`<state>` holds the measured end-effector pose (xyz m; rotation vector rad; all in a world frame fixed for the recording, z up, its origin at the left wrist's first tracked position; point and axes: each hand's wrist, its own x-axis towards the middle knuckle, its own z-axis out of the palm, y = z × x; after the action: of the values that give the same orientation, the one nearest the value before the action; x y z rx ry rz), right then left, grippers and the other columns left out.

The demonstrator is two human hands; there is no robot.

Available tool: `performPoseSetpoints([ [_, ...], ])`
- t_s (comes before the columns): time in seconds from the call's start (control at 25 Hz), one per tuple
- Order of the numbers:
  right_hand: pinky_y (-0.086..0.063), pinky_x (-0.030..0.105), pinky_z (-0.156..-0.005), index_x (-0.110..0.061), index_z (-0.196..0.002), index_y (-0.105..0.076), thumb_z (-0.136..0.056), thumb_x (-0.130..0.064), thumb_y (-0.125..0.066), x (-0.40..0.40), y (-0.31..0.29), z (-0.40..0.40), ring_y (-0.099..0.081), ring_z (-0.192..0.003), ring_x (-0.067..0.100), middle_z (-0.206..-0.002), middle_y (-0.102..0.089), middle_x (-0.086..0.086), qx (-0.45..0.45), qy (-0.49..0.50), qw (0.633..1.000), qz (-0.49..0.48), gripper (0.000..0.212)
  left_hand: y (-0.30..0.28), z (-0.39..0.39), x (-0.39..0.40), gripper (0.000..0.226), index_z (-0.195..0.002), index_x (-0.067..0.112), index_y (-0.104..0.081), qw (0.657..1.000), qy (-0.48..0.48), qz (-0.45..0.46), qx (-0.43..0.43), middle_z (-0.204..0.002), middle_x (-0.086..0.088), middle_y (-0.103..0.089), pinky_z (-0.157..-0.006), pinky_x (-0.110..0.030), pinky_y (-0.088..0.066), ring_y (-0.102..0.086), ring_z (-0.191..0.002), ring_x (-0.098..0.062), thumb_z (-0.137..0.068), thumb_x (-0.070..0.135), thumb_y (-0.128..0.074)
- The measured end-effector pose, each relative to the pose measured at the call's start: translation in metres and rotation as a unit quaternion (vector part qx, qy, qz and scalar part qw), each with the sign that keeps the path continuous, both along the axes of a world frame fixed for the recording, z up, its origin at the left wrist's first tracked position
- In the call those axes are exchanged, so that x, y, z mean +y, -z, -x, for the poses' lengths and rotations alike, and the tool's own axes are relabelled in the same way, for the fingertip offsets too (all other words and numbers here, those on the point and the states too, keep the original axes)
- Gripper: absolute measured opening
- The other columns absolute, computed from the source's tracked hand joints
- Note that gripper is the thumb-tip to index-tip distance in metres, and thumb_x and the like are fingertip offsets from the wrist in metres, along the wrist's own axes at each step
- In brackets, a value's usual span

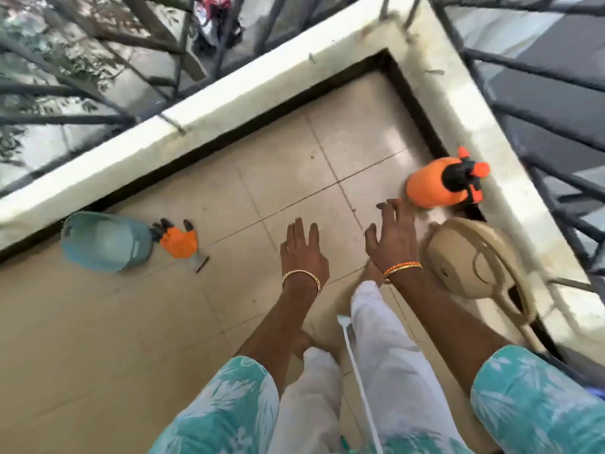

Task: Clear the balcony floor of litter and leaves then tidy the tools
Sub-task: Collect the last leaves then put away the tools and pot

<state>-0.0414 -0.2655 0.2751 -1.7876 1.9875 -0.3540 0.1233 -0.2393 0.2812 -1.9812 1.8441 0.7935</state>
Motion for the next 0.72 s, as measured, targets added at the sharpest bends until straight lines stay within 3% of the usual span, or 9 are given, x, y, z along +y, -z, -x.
performPoseSetpoints([
  [0.08, -0.048, 0.047, -0.087, -0.002, -0.117, -0.055, -0.076, -0.022, -0.045, 0.023, -0.013, -0.048, -0.048, -0.111, 0.042, -0.126, -0.049, 0.024, 0.01, -0.069, 0.997, -0.022, 0.046, -0.013, -0.042, 0.036, 0.068, -0.152, 0.016, -0.011, 0.999, -0.042, -0.009, -0.009, -0.159, -0.013, 0.002, -0.114, -0.04, -0.019, -0.001, -0.147, -0.028, -0.092, 0.026, -0.044],
  [0.28, -0.05, 0.049, -0.081, -0.008, -0.136, -0.045, -0.07, -0.02, -0.069, 0.097, -0.039, -0.151, -0.046, -0.124, 0.036, -0.147, -0.032, 0.021, 0.112, -0.21, 0.969, -0.06, 0.071, -0.034, -0.14, 0.135, 0.072, -0.152, 0.016, -0.008, 0.987, -0.155, -0.032, -0.042, -0.159, -0.015, 0.009, -0.115, -0.04, -0.015, 0.004, -0.147, -0.03, -0.091, 0.03, -0.045],
  [0.36, -0.046, 0.049, -0.092, -0.005, -0.14, -0.037, -0.072, -0.019, -0.068, 0.119, -0.034, -0.183, -0.039, -0.13, 0.038, -0.15, -0.024, 0.023, 0.115, -0.269, 0.955, -0.058, 0.076, -0.039, -0.168, 0.172, 0.073, -0.152, 0.017, -0.007, 0.976, -0.206, -0.031, -0.057, -0.158, -0.015, 0.01, -0.116, -0.041, -0.014, 0.005, -0.147, -0.03, -0.091, 0.031, -0.045],
  [0.48, -0.037, 0.049, -0.104, -0.001, -0.141, -0.033, -0.075, -0.015, -0.064, 0.14, -0.025, -0.231, -0.031, -0.134, 0.043, -0.151, -0.02, 0.027, 0.09, -0.335, 0.936, -0.065, 0.075, -0.041, -0.195, 0.22, 0.076, -0.152, 0.017, -0.007, 0.95, -0.306, -0.03, -0.05, -0.159, -0.014, 0.01, -0.116, -0.04, -0.012, 0.005, -0.147, -0.03, -0.09, 0.034, -0.047],
  [0.72, -0.043, 0.048, -0.096, -0.001, -0.138, -0.039, -0.081, -0.011, -0.058, 0.153, -0.015, -0.334, -0.037, -0.128, 0.043, -0.148, -0.029, 0.024, 0.064, -0.444, 0.89, -0.077, 0.06, -0.026, -0.247, 0.274, 0.073, -0.152, 0.016, -0.011, 0.894, -0.448, -0.02, -0.005, -0.159, -0.014, 0.005, -0.114, -0.037, -0.02, -0.003, -0.146, -0.029, -0.09, 0.03, -0.048],
])
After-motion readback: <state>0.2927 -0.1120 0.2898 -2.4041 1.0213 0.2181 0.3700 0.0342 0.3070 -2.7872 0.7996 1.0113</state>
